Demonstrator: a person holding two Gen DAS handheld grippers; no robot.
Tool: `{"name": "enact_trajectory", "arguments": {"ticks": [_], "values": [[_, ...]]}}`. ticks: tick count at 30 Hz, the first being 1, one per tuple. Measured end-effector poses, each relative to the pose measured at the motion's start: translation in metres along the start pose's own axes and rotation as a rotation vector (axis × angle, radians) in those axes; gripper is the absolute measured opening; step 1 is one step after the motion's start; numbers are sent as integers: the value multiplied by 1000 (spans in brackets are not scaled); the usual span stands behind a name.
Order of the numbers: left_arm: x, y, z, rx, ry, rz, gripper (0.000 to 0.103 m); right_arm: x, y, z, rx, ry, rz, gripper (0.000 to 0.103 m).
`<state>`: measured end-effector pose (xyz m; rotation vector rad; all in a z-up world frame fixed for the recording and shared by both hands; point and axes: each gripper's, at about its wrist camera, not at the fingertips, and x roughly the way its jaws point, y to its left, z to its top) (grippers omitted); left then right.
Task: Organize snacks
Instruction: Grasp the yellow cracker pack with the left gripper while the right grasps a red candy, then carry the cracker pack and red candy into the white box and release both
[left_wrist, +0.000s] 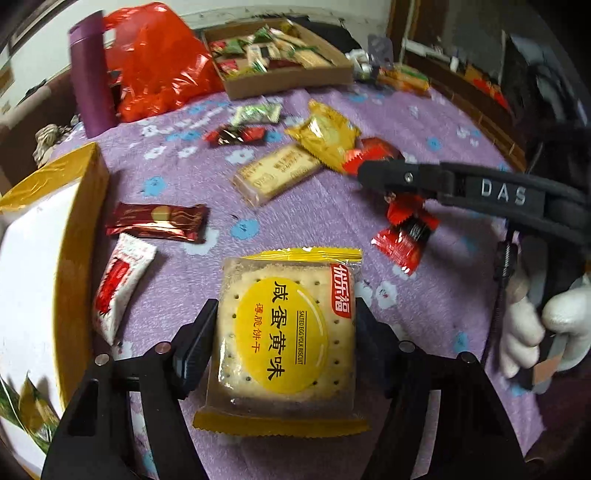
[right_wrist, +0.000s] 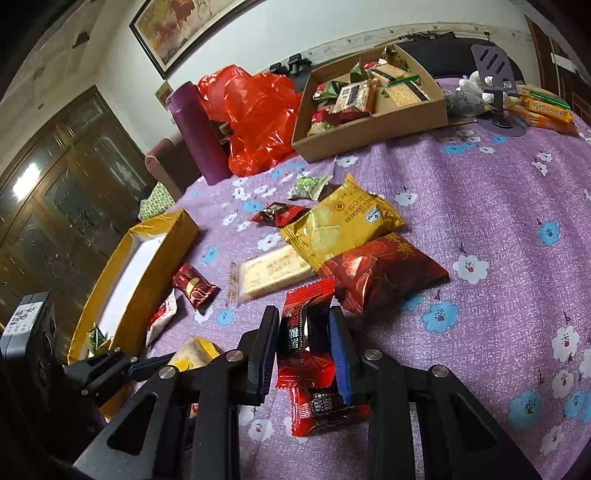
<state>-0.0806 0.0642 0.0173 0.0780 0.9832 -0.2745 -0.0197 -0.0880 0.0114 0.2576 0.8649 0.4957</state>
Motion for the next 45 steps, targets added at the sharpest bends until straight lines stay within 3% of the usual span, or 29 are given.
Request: {"name": "enact_trajectory", "arguments": {"ticks": [5,11,18,26,31,38,45], "values": [[-33,25,-3,-97,-79,-44,69,-15,11,0,-15,-44,6,28],[-83,79,-12,-220,-180,-30,69,-28,42,0,-56,-44,48,28],[-116,157,-17,-308,-223,114,69,-21,107,9,-152,2,117,27],[-100,241,-21,-453,-174,177,69,35,188,9,-208,148,231,27],[-83,267,-28,-504,-132,189,70,79,235,-4,-282,227,227,27],[-69,281,-34,-538,-97,144,70,117,255,-19,-302,287,223,27],[-76,287,-36,-580,-106,92,71,115,259,-19,-305,269,232,33]]}}
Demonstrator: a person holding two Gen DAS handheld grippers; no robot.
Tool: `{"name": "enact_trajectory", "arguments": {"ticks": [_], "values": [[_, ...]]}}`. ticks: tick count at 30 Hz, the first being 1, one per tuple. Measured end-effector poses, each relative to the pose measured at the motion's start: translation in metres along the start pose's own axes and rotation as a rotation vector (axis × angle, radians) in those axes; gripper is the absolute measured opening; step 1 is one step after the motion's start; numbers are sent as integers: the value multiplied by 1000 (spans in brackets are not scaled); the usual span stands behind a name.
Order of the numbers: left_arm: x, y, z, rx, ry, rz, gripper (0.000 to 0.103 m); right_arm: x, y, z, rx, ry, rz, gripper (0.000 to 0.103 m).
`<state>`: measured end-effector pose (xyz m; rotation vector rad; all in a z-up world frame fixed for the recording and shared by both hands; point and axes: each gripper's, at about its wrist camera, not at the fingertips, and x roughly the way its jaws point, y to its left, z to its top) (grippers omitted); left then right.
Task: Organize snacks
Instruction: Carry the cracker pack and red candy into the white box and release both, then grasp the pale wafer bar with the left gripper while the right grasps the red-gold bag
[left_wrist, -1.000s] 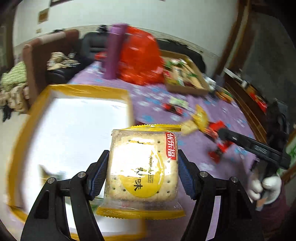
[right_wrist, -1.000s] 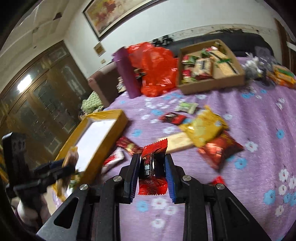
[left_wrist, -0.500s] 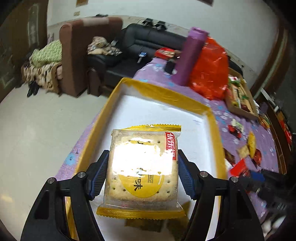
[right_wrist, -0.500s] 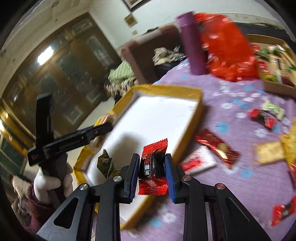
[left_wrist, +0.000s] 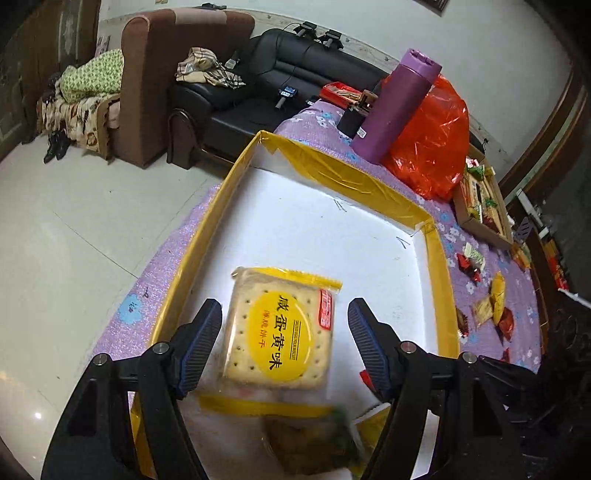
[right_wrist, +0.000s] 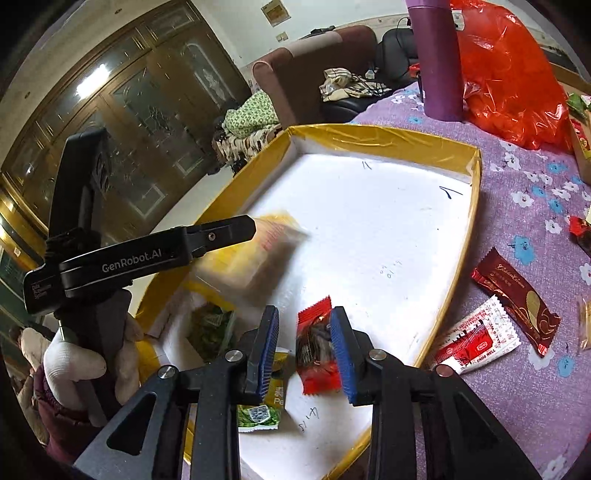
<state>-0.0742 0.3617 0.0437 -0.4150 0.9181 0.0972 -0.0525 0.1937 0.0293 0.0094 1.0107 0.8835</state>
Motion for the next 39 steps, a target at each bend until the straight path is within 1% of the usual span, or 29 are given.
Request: {"name": "enact_trajectory", "arguments": {"ticks": [2,5,6,7,12,15,19,23,25,28,31,35,36,38,39], "values": [[-2,-1,0,-10,4,-3,71,-7,1,0,-7,-17,-8,33],[-15,-8,-1,-9,-19,-17,71,-23,-2,0,0,-50,-7,35],[-20,-12,-2,-4,-31,-26,71,-32,-6,-1,8,-69,-7,37],[-26,-17,-3,3,-42,-36,71,-39,-8,-2,15,-81,-7,40],[-49,-53,-11,58,-73,-83,73,-76,-33,-8,76,-144,-22,40],[-58,-76,-19,104,-72,-112,74,-106,-60,-17,118,-187,-52,41],[-59,-108,-28,170,-58,-145,76,-153,-113,-39,205,-246,-140,48],[-45,-144,-38,245,-15,-160,76,-198,-176,-73,335,-291,-232,49],[-32,-164,-45,269,19,-174,76,-210,-197,-88,378,-292,-266,52],[-17,-188,-55,299,60,-188,75,-215,-222,-107,425,-276,-293,52],[-3,-214,-68,342,104,-195,75,-212,-241,-115,455,-265,-286,52],[10,-237,-77,393,138,-190,75,-198,-254,-105,485,-244,-244,52],[12,-240,-78,398,140,-186,75,-195,-255,-100,499,-243,-236,53],[17,-247,-75,408,136,-179,75,-188,-258,-91,530,-238,-241,59],[19,-251,-73,418,129,-179,75,-185,-259,-87,544,-234,-249,64]]}}
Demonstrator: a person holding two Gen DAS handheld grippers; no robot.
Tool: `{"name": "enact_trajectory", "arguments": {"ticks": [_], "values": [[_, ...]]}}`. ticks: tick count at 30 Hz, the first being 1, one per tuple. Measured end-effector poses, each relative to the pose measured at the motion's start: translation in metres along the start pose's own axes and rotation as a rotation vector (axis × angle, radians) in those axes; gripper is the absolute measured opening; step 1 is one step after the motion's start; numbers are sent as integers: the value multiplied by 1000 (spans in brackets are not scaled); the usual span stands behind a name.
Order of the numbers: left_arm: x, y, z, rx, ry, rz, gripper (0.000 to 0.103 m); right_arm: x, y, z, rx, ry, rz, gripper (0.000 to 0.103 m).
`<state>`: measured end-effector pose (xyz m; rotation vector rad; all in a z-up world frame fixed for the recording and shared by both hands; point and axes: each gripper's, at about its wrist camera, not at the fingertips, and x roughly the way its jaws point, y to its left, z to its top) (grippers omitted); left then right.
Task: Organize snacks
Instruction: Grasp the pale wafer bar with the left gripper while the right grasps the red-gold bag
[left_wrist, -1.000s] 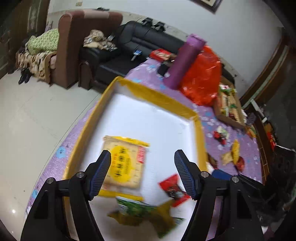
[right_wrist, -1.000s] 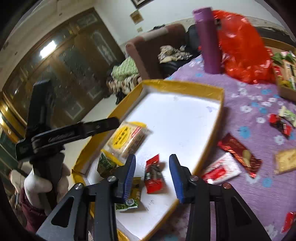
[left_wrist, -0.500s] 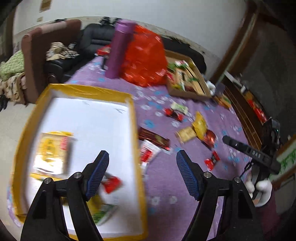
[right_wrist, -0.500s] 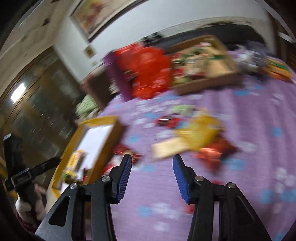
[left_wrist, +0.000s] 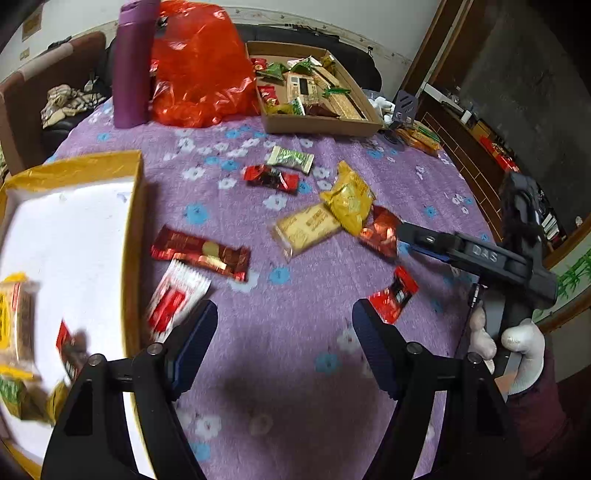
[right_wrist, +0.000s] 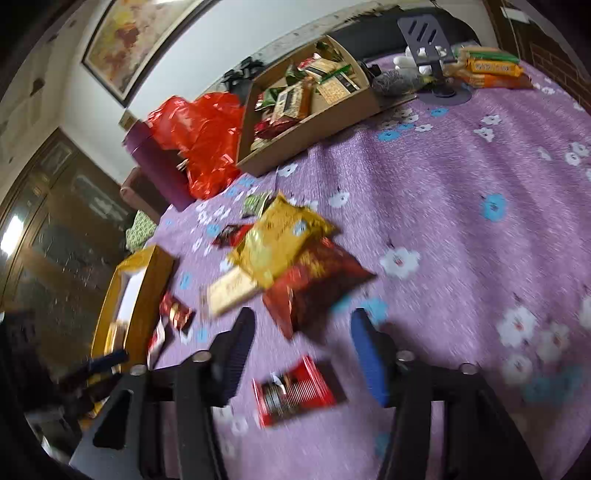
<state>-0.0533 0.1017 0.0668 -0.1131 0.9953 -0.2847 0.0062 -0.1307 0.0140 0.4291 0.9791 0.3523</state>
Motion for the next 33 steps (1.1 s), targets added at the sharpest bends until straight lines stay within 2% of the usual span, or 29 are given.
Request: {"name": "enact_trajectory", "arguments": {"ticks": [4,9,13,14,15,21,27,29,30,31,33], "values": [[13,-12,15,110,-36,43,75,25,10,10,31,17,-48,65],[43,-28,31,278,-24,139,75,40,22,10,-5,-2,-113,65],[72,-41,39,390,18,178,75,42,21,11,-59,-24,-131,56],[78,-44,41,411,29,176,75,41,19,10,-64,-30,-133,52],[84,-48,42,430,38,174,75,40,18,10,-67,-29,-127,43],[116,-57,51,489,84,162,75,29,0,15,-16,-29,-55,43],[122,-56,54,472,86,129,77,20,-14,19,33,-48,15,43],[121,-55,53,456,94,100,66,21,-16,19,45,-42,20,43],[120,-55,53,443,102,63,45,22,-17,18,48,-38,21,43],[118,-56,52,435,107,49,32,23,-17,18,48,-37,19,43],[115,-59,48,438,98,73,31,21,-16,18,46,-44,18,43]]}}
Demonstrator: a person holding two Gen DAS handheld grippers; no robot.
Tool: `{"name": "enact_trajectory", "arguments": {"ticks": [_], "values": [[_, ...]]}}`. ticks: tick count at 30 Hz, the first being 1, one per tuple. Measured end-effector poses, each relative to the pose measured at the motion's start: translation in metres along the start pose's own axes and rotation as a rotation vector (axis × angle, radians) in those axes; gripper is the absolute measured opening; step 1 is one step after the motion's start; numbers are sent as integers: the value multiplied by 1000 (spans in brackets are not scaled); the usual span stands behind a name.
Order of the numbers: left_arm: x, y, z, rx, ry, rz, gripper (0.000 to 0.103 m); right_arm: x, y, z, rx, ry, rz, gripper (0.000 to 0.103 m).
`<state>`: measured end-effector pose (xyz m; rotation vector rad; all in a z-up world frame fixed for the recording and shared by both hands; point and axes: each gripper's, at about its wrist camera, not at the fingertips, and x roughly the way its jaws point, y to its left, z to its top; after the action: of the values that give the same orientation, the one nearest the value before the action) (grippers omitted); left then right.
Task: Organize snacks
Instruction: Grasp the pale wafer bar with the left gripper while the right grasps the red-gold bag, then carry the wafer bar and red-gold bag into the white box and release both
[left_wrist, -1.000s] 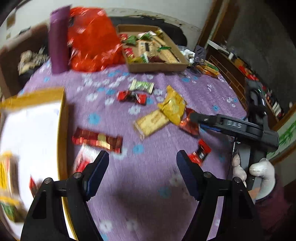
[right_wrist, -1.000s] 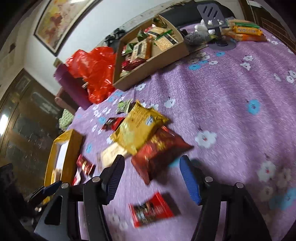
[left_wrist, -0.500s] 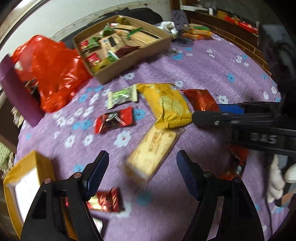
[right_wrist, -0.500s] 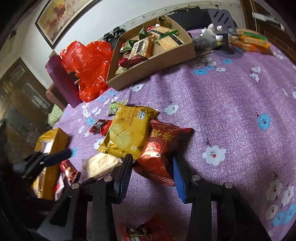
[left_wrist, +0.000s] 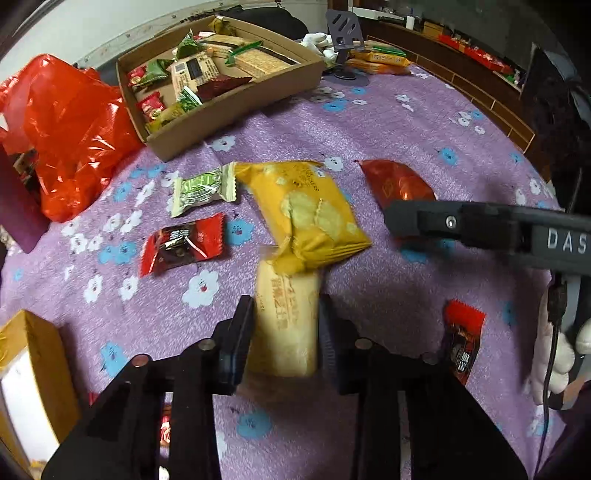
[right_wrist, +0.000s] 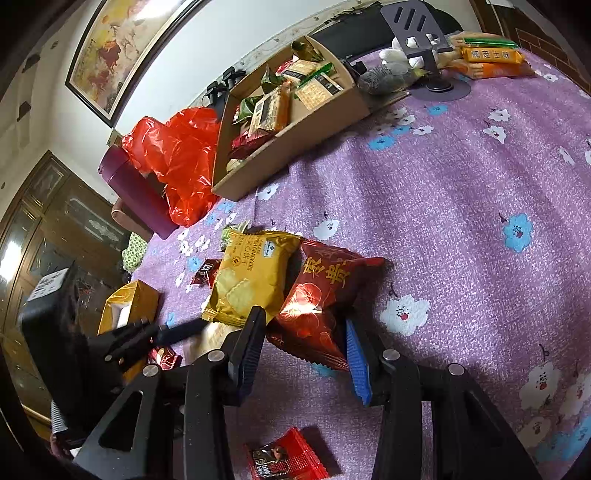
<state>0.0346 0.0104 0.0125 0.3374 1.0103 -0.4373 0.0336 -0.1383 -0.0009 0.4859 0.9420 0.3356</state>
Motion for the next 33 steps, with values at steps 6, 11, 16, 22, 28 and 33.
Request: {"name": "enact_trajectory", "arguments": {"ticks": [6,11,16,22,28,33], "values": [[-16,5,-13,-95,-39,-20,31,-9,8,0,-44,-52,-2,43],[-49,15,-34,-206,-101,-52,31,-14,17,-1,-75,-85,15,43],[-97,35,-71,-345,-210,-74,31,-14,26,-5,-105,-96,26,43],[-148,82,-139,-558,-302,3,32,-18,41,-12,-157,-120,31,43],[-169,125,-197,-695,-289,127,32,-22,86,-33,-244,-94,80,43],[-170,146,-226,-760,-285,185,32,-21,152,-65,-369,-27,174,43]]}}
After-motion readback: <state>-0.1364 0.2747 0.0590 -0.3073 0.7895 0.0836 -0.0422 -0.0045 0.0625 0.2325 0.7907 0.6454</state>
